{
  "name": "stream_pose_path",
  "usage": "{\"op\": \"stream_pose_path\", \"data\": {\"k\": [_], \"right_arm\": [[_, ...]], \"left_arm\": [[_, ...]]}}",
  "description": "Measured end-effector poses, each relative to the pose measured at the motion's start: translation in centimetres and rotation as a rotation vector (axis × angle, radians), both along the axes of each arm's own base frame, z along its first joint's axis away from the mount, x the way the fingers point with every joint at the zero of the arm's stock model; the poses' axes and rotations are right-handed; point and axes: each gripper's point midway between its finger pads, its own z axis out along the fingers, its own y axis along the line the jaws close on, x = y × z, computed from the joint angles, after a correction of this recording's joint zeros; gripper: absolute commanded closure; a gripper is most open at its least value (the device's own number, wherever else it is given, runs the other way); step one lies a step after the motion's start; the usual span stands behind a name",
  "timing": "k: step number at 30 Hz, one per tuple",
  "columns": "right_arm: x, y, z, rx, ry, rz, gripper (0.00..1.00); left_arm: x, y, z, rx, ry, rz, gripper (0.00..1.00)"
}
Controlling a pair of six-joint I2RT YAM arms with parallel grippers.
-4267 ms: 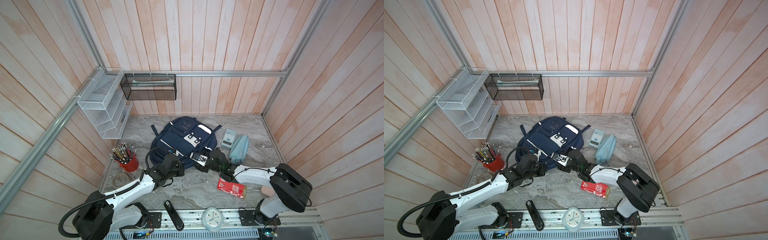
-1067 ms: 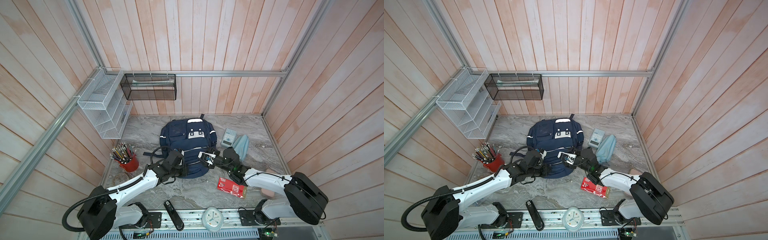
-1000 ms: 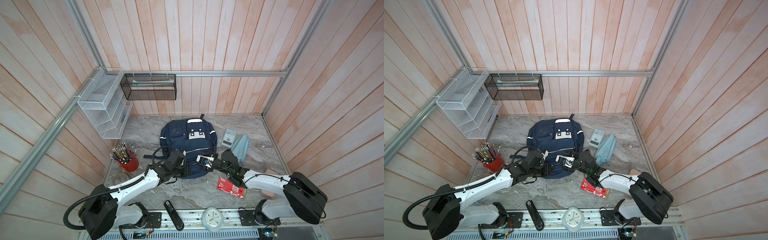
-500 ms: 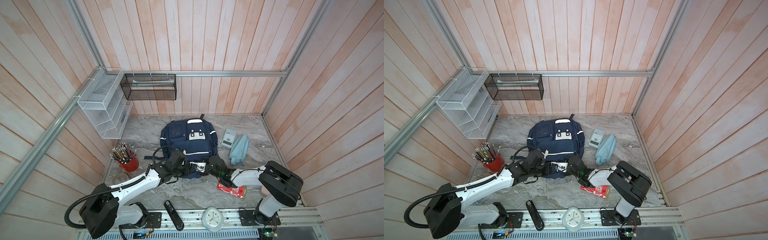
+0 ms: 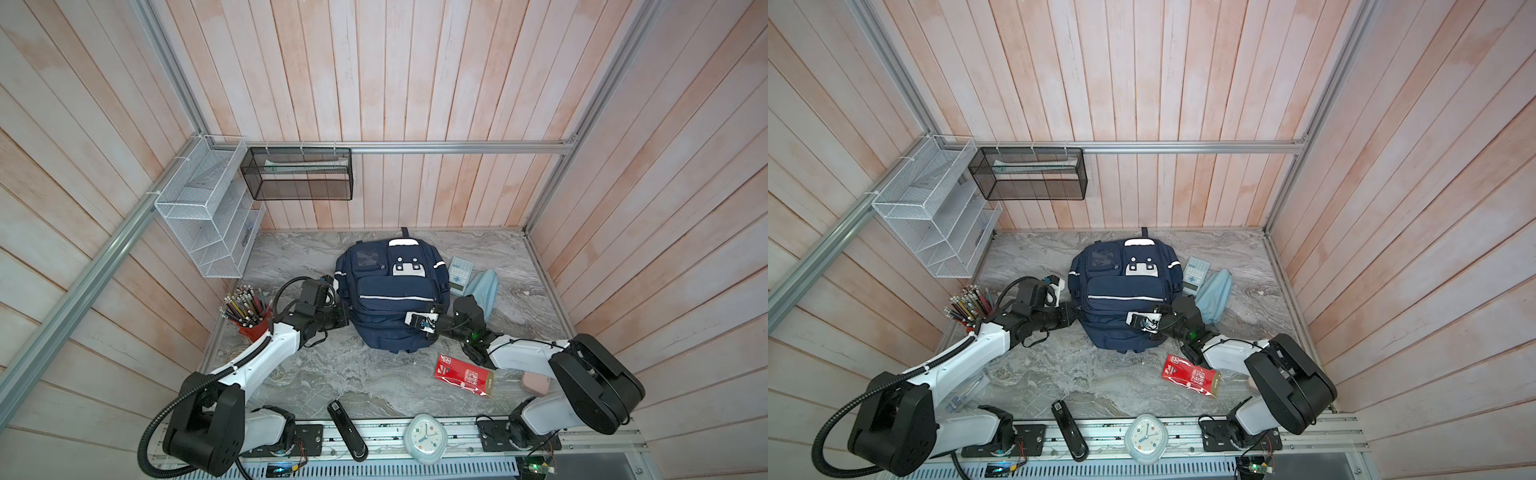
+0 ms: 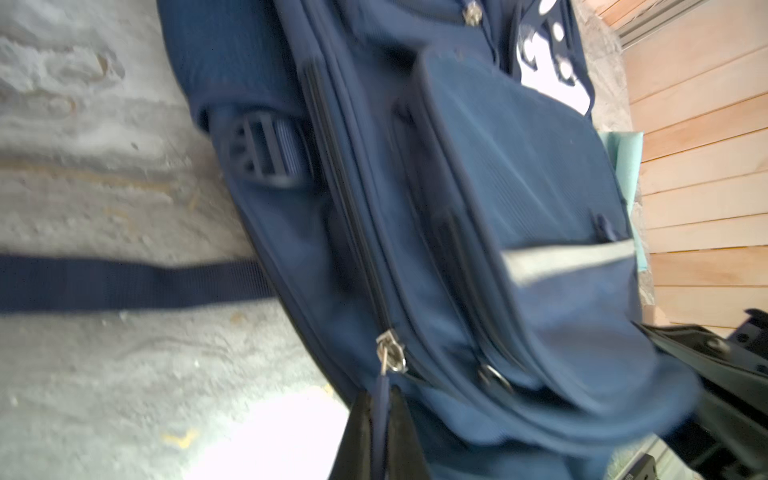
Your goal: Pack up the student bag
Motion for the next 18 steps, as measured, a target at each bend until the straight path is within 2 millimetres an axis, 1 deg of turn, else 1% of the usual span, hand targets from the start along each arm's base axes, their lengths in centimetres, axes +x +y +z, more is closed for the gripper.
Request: {"op": "stream_pose_path", "data": {"k": [3,4,6,7,8,9,11,13,14,16,18], "right_arm": [[-0.1,-0.4,0.1,0.013,0.029,0.032,1.00],[0.0,-0.5,0.1,0.013,0.036,0.035,0.97],[0.5,-0.6,0.0,0.010,0.036,0.010,0.84],[1.0,-0.7,-0.1,0.011,0.031,-0.026,0.73],[1.5,-0.7,-0.1,0.011,0.023,-0.071,0.52],[1.8,-0.7,-0.1,0.008,0.013,-0.105,0.44],[1.6,-0.8,0.2,0.017,0.016,-0.165,0.39],[0.6,-0.7,1.2,0.030,0.038,-0.184,0.33],[0.1,-0.6,1.8,0.039,0.051,-0.190,0.33],[-1.6,0.2,3.3,0.069,0.060,-0.185,0.33],[-3.5,1.5,4.1,0.088,0.053,-0.166,0.32]], "left_arm": [[0.1,0.0,-0.1,0.002,-0.011,-0.019,1.00],[0.1,-0.1,0.0,0.012,-0.015,-0.019,1.00],[-0.2,-0.5,0.1,0.037,-0.021,-0.019,1.00],[-0.3,-0.7,0.2,0.043,-0.027,-0.017,1.00],[-0.4,-0.8,0.5,0.047,-0.032,-0.011,1.00],[-0.6,-0.8,0.7,0.048,-0.034,-0.005,1.00],[-1.4,-1.1,1.1,0.045,-0.038,0.009,1.00],[-2.6,-1.9,1.3,0.044,-0.037,0.008,1.00],[-3.3,-2.4,1.2,0.042,-0.032,0.001,1.00],[-4.6,-3.5,0.7,0.040,-0.013,-0.020,1.00],[-5.9,-4.5,-0.2,0.041,0.017,-0.040,1.00]]}}
